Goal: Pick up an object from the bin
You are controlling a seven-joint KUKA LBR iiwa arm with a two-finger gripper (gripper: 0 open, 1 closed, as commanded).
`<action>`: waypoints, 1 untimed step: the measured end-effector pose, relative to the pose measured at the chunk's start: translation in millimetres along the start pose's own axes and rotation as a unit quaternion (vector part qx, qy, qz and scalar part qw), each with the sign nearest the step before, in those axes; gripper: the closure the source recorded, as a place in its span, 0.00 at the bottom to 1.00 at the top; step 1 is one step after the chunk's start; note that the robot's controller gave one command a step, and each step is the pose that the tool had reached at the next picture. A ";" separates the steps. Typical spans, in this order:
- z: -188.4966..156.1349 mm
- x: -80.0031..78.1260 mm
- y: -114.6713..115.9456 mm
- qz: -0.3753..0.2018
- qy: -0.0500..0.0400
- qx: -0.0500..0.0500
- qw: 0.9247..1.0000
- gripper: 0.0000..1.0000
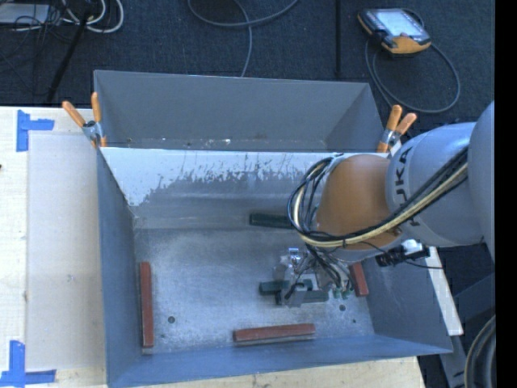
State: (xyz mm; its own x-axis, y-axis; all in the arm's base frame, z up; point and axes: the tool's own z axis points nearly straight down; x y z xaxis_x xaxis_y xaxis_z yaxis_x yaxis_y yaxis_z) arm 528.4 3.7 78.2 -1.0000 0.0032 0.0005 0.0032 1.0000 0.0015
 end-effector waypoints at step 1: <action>0.0 0.0 0.0 0.000 0.000 0.000 1.000 1.00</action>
Offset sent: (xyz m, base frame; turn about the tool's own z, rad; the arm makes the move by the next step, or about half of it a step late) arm 0.0121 0.0054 0.1632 -0.0013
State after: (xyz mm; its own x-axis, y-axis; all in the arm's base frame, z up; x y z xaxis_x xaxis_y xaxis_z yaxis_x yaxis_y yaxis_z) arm 528.4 3.7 78.2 -1.0000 0.0036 0.0004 0.0036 1.0000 0.0015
